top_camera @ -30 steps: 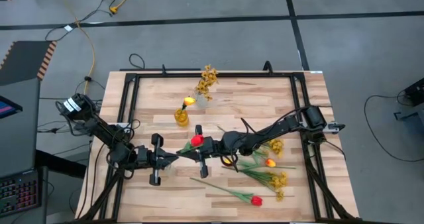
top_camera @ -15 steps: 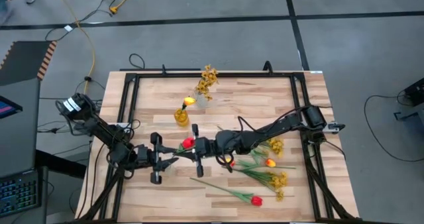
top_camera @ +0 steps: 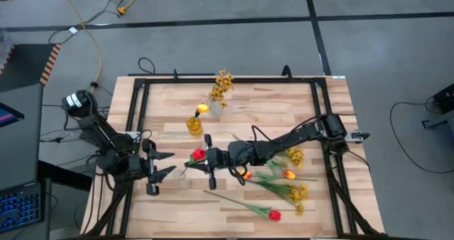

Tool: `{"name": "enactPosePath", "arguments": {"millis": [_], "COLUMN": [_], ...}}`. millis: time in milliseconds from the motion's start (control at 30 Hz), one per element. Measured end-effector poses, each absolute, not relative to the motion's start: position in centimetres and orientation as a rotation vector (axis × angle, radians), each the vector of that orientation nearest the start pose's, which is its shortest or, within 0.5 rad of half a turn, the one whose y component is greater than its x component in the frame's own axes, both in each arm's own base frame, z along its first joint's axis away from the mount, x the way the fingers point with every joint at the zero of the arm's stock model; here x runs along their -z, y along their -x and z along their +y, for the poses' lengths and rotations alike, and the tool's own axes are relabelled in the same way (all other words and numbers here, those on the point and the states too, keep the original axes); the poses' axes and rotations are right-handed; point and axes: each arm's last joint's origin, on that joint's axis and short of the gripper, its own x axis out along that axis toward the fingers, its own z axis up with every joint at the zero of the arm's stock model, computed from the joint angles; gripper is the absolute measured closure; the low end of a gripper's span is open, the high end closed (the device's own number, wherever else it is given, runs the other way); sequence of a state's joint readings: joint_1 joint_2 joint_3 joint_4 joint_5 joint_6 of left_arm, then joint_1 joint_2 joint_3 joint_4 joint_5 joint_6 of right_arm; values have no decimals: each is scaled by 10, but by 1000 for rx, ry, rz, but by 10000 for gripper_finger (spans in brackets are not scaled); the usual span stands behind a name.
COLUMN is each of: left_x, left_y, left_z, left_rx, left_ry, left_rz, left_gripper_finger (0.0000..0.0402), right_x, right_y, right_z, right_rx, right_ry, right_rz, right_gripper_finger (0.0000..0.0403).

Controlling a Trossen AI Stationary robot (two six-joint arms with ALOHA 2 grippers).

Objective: Sort flowers into vase by color
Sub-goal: Put the top red tulip into the bottom transparent vase

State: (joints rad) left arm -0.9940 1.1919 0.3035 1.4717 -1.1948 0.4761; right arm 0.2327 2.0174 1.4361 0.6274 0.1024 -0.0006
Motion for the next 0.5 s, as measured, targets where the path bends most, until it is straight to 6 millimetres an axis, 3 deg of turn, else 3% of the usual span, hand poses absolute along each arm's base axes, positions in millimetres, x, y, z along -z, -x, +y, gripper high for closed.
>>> {"name": "enactPosePath", "arguments": {"millis": [500], "left_x": [-243], "left_y": [-123], "left_z": [-142], "left_rx": [-251], "left_ry": [28], "left_rz": [-216], "left_gripper_finger": [209], "right_x": [-255], "right_y": [-457], "right_z": [105], "right_rx": [-131], "right_ry": [6], "right_rz": [41], "right_gripper_finger": [365]}}
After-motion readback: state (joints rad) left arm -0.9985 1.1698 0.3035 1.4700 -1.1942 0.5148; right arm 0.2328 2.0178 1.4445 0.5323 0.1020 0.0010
